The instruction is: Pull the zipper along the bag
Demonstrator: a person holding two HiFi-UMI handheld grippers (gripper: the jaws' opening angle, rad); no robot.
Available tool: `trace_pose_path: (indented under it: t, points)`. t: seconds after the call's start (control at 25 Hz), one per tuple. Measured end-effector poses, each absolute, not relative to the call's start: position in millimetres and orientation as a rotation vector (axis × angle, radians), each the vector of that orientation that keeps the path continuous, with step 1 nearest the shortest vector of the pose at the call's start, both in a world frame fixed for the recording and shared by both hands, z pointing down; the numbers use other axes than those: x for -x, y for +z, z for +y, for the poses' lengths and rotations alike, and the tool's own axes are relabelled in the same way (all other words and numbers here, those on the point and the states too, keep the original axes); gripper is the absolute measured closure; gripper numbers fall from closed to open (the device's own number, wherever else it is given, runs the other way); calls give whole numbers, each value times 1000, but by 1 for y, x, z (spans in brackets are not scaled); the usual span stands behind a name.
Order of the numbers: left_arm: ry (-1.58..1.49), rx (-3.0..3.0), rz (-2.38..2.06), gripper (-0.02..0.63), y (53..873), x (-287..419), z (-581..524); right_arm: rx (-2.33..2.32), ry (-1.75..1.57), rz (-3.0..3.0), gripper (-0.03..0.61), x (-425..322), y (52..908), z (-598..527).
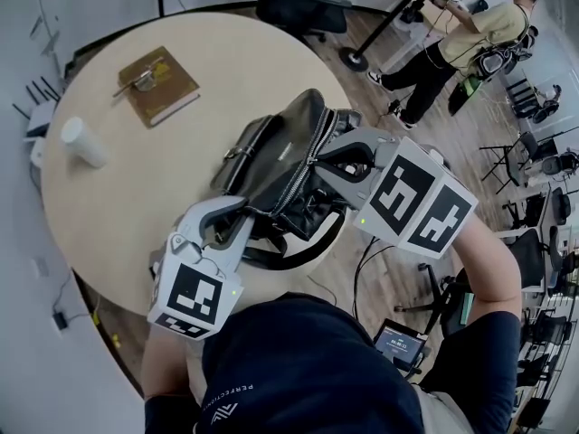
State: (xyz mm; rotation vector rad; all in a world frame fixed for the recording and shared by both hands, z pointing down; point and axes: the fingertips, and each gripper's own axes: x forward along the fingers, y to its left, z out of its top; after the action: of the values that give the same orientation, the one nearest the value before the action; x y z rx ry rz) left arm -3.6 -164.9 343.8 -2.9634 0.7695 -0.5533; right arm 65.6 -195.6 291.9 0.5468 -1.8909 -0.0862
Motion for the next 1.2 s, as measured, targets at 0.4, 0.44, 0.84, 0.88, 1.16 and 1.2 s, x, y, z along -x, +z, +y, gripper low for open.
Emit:
trace_pose_path:
  t: [0.4, 0.44, 0.84, 0.88, 1.16, 1.2]
  points:
    - [-547, 2975, 736, 565, 345, 2, -164, -492, 40, -1902, 565, -68, 292, -196]
    - [-550, 2974, 731, 565, 345, 2, -163, -480, 58, -1900, 565, -68, 292, -196]
    - [-556, 2970, 716, 566, 345, 2, -163, -416, 65, -1811, 565, -70, 292, -197]
    - [-554, 2971, 715, 566, 345, 2, -163, -414, 70, -1805, 565, -72, 292, -198]
    - [-543, 2979, 709, 568, 346, 1, -162, -413, 72, -1784, 565, -76, 293, -201]
    - [-543, 2982, 706, 568, 346, 1, -162, -419, 67, -1777, 565, -79, 292, -203]
